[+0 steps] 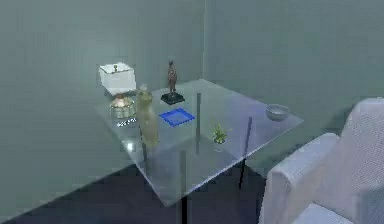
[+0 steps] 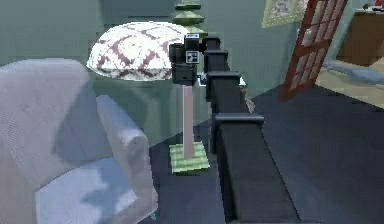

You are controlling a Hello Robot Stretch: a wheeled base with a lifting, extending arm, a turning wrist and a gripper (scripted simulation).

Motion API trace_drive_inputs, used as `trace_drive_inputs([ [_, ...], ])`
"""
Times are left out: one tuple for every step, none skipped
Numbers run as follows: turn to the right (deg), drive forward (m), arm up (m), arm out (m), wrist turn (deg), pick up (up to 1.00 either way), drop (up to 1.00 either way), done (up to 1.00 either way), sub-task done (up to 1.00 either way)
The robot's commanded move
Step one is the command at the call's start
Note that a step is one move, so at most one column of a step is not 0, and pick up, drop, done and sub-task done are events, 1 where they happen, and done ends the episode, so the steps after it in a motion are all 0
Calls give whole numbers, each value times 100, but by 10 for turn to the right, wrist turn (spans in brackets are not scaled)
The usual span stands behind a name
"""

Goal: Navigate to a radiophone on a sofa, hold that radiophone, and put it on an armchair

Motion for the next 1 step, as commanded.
trace_drive_inputs([
  [-450,0,0,0,0,0,0,0,0],
])
